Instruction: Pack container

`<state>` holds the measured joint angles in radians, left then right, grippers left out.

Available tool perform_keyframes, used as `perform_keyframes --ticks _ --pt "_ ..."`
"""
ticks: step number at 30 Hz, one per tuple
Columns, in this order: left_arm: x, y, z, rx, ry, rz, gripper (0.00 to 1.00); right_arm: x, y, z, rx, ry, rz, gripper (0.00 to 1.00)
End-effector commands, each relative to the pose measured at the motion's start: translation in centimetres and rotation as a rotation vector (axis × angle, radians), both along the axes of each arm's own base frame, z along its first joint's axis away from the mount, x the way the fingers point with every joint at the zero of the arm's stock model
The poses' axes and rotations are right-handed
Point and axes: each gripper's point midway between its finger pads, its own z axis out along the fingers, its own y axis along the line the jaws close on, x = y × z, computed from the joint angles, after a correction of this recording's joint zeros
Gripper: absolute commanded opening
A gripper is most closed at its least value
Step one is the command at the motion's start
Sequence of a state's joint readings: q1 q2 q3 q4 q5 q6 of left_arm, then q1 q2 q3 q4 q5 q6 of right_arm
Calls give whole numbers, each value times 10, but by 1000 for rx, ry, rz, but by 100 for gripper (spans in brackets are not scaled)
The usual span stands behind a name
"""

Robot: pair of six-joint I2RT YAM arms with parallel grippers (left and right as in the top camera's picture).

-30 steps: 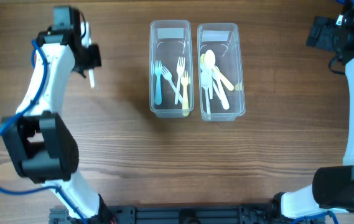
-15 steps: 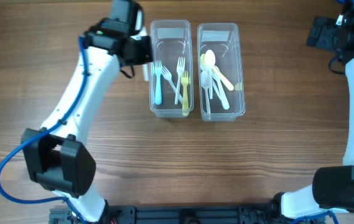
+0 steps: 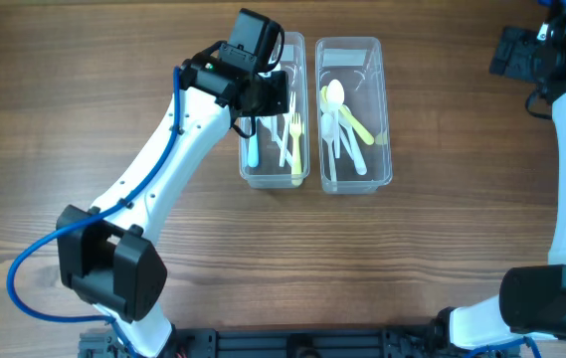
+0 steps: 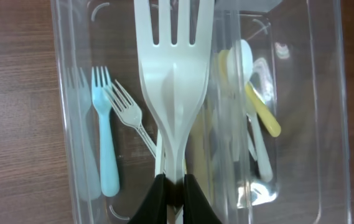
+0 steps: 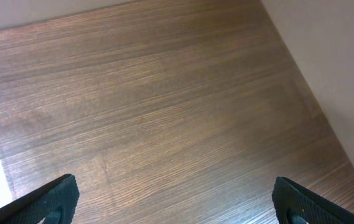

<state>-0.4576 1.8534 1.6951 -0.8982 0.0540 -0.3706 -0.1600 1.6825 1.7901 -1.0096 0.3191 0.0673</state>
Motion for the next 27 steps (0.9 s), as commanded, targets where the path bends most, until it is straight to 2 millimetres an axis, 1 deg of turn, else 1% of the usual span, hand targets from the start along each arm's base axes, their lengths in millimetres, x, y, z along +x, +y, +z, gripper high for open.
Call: perform_keyframes --ticks 1,7,9,10,11,12,13,14,15,16,19,21,22,23,25,27 --pt "3 1 -25 30 54 37 6 1 -2 2 -8 -8 -17 100" --pt "4 1 -59 64 121 37 10 1 -2 2 -8 -9 -18 100" --pt "4 1 -63 69 129 37 16 1 -2 2 -8 -9 -17 100" --pt "5 0 -63 68 128 37 22 1 -2 2 -8 -9 -18 100" --pt "5 0 -63 67 126 37 35 1 -2 2 -8 -9 -18 100" --pt "6 0 -62 65 122 37 45 1 -2 2 -8 -9 -17 100" --pt "7 -1 -62 62 117 37 69 1 -2 2 -8 -9 -18 100" --pt "7 -1 -62 62 116 37 80 1 -2 2 -8 -9 -18 100" --pt "7 -1 -62 62 116 37 88 1 -2 2 -8 -9 -17 100" --pt "7 -1 -62 62 116 37 99 1 -2 2 -8 -8 -17 100" --pt "7 -1 -57 59 106 33 100 1 -2 2 -8 -8 -17 100" --pt "9 1 -43 46 82 40 100 1 -2 2 -8 -9 -18 100" --pt "11 3 -32 37 63 45 100 1 -2 2 -8 -8 -17 100" --pt "14 9 -3 10 11 59 100 1 -2 2 -8 -9 -17 100" --pt "16 21 34 -20 -57 84 100 1 -2 2 -8 -9 -18 100" --pt "17 40 71 -30 -140 129 100 1 -2 2 -8 -8 -17 100"
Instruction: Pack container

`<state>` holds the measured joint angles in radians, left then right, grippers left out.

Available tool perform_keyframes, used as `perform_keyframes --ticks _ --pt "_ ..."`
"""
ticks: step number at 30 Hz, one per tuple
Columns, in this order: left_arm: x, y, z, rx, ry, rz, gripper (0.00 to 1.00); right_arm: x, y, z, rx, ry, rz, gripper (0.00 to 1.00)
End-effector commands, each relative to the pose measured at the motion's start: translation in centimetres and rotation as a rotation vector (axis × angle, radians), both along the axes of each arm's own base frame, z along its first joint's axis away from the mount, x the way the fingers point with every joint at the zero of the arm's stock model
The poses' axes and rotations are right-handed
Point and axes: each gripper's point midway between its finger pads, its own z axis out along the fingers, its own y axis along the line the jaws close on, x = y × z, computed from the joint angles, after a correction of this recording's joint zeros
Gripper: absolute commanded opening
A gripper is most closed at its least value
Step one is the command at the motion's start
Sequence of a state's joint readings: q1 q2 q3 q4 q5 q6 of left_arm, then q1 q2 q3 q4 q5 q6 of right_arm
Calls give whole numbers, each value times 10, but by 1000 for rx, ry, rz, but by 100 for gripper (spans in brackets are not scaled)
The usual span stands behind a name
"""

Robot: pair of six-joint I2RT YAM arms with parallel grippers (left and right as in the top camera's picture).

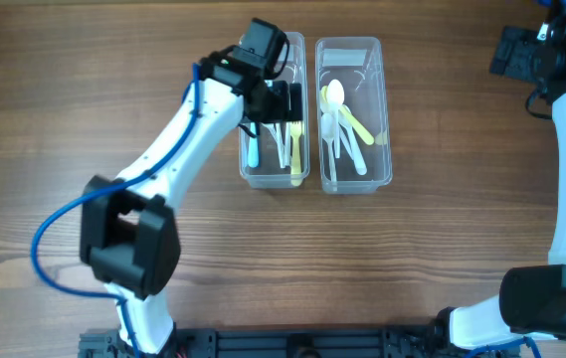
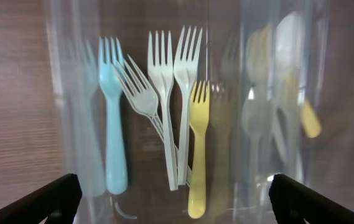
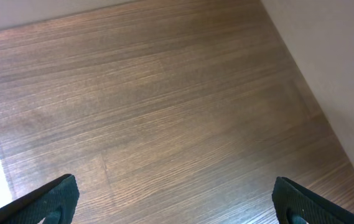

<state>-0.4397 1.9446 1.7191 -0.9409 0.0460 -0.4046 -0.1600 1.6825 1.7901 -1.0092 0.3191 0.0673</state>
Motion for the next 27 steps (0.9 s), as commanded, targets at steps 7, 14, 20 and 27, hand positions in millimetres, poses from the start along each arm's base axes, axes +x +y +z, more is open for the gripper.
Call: perform_keyframes --ticks 7,14,20,27 --pt "-15 136 211 -17 -494 313 100 1 -2 2 -8 -8 -17 100" --pt "-48 189 249 -13 -573 436 100 1 -2 2 -8 -8 -17 100" --pt "-53 195 255 -14 -590 450 100 1 -2 2 -8 -8 -17 100" --pt "-53 195 254 -14 -589 450 100 1 -2 2 -8 -8 -18 100"
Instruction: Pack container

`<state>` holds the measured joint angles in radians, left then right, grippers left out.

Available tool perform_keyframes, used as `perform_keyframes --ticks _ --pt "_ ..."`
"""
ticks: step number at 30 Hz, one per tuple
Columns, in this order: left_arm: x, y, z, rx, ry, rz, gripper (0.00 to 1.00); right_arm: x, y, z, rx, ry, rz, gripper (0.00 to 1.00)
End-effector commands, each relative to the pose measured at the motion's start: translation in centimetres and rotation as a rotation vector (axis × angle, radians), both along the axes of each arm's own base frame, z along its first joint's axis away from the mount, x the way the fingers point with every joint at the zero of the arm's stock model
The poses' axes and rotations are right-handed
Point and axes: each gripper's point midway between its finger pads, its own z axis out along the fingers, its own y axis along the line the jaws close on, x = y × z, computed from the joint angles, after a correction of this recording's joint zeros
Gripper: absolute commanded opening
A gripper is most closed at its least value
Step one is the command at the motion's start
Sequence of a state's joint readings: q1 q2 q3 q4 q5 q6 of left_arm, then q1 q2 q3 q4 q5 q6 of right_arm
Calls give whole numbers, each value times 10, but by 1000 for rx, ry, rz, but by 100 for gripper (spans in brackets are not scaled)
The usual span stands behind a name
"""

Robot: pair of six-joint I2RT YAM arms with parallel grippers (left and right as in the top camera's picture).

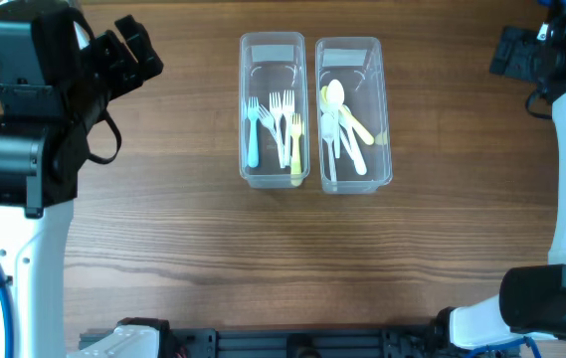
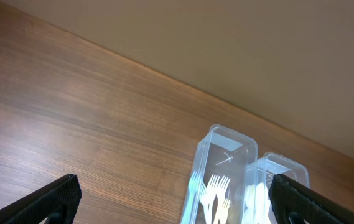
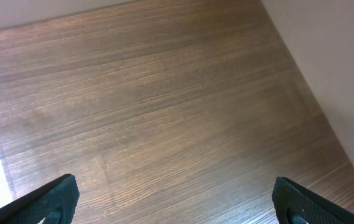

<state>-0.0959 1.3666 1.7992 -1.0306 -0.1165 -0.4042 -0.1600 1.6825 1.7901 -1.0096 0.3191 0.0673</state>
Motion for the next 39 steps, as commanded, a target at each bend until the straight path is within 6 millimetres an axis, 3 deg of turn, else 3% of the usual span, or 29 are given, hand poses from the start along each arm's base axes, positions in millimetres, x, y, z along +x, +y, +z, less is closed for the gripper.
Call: perform_keyframes --ticks 1,10,14,19,23,25,27,30,33,39 --pt "-1 5 0 10 -1 15 100 1 -2 2 -8 -9 -18 100" --pt "-2 5 -2 11 7 15 100 1 -2 2 -8 -8 -17 100" --pt "-16 14 4 34 4 46 100 1 -2 2 -8 -8 -17 100" --pt "-55 33 43 69 -120 129 100 1 -2 2 -8 -8 -17 100" --pt "-99 44 69 73 -233 174 100 1 -2 2 -8 -8 -17 100" --pt "-128 47 73 62 -296 178 100 1 -2 2 -8 -8 -17 100" --pt "-145 48 73 52 -346 179 100 1 -2 2 -8 -9 -17 100" --pt "-166 49 61 39 -415 180 100 1 -2 2 -8 -9 -17 100" --pt "-177 50 35 31 -461 182 100 1 -2 2 -8 -8 -17 100" --pt "-168 43 -41 3 -477 144 100 1 -2 2 -8 -9 -18 100"
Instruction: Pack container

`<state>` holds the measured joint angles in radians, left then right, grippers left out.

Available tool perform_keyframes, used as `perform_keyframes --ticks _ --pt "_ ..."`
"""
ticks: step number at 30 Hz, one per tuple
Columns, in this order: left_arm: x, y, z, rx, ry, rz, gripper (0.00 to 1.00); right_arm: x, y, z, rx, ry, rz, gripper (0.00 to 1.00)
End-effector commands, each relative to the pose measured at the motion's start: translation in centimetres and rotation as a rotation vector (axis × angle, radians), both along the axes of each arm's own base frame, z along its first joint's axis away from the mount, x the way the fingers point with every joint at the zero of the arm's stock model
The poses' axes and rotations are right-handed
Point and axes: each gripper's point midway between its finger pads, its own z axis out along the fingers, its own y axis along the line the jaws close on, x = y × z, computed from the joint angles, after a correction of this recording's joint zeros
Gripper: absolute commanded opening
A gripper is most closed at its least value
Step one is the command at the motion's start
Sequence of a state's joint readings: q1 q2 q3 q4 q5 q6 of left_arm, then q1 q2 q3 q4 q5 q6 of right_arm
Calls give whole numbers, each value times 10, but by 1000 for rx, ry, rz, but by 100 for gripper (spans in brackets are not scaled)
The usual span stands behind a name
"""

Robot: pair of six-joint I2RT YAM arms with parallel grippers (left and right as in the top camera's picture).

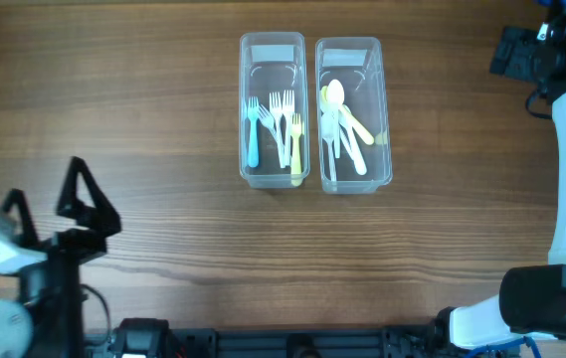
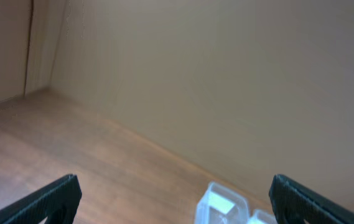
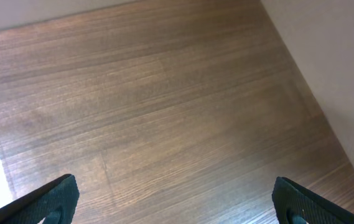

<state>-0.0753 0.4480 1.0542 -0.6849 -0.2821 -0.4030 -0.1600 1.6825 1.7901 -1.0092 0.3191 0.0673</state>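
Two clear containers stand side by side at the table's far middle. The left container (image 1: 274,171) holds a blue fork (image 1: 253,134), white forks (image 1: 283,119) and a yellow fork (image 1: 296,149). The right container (image 1: 354,177) holds white and yellow spoons (image 1: 334,99). My left gripper (image 1: 52,204) is open and empty at the near left, far from both; its wrist view shows only the fork container's top (image 2: 221,205) below a beige wall. My right gripper (image 3: 173,199) is open over bare wood at the far right.
A wooden table (image 1: 163,89) surrounds the containers. A beige wall (image 2: 226,74) rises behind it. The right arm runs along the right edge. A clear container corner shows at the left of the right wrist view.
My left arm has moved from the far left of the table to the near left edge, and its camera now faces mostly the wall. The right arm and both containers are unchanged.
My left gripper was shut on a white fork above the fork container. Then it was open, with that fork lying among the others inside. After that the arm was off at the far left, and now it is back at the near left edge.
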Motion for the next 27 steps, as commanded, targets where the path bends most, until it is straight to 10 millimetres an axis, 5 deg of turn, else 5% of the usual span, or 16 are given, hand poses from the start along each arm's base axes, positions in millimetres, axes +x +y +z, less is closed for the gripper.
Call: perform_keyframes --ticks 1,5,14,21,27 --pt "12 -7 -61 -7 48 -48 100 1 -2 2 -8 -8 -18 100" --pt "28 -12 -106 -16 51 -85 100 1 -2 2 -8 -8 -17 100" --pt "47 -13 -172 -16 4 -91 100 1 -2 2 -8 -8 -17 100" --pt "49 -13 -206 -18 28 -92 100 1 -2 2 -8 -8 -17 100" --pt "47 -13 -213 -17 16 -92 100 1 -2 2 -8 -8 -17 100"
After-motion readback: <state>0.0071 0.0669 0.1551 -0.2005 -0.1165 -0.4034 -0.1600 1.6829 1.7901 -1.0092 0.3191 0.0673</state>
